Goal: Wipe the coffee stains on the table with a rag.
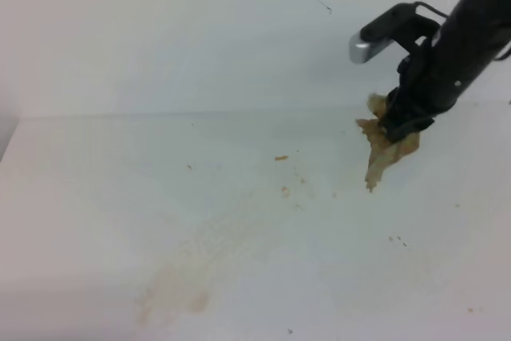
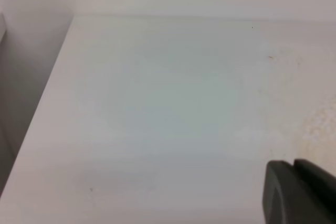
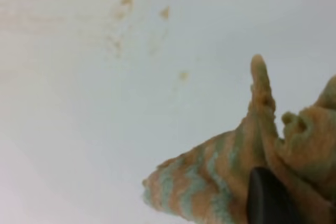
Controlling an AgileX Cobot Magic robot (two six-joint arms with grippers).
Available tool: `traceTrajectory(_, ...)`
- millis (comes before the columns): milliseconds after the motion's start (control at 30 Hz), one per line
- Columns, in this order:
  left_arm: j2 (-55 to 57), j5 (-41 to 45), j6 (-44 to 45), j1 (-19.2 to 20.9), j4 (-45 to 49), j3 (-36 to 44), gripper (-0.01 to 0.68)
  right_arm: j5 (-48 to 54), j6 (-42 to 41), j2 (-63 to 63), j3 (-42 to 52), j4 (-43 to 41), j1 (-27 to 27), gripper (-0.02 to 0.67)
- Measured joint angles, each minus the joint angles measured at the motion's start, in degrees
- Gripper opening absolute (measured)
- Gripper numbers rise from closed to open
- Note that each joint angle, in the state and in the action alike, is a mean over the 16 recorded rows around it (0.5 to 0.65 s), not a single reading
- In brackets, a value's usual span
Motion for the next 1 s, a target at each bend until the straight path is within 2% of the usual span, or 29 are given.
traceTrajectory(200,0.00,0.00,0.00,0.00,0.00,0.00,-0.002,-7.10,-0.34,-3.72,11.96,5.10,-2.33,0.183)
traceTrajectory(300,0.00,0.00,0.00,0.00,0.00,0.00,-0.002,-11.10,-0.45,-4.61,16.76,6.91,-2.67,0.209)
traceTrajectory(500,0.00,0.00,0.00,0.00,0.00,0.00,-0.002,-16.59,-0.69,-5.79,21.86,8.60,-2.70,0.333)
traceTrajectory(733,0.00,0.00,0.00,0.00,0.00,0.00,-0.002,-17.94,-1.17,-10.48,22.47,9.28,-2.70,0.469)
traceTrajectory(833,0.00,0.00,0.00,0.00,0.00,0.00,-0.002,-16.89,-1.38,-14.33,22.48,9.66,-2.70,0.458)
traceTrajectory(1000,0.00,0.00,0.00,0.00,0.00,0.00,-0.002,-12.77,-1.36,-23.03,22.57,10.41,-2.70,0.321)
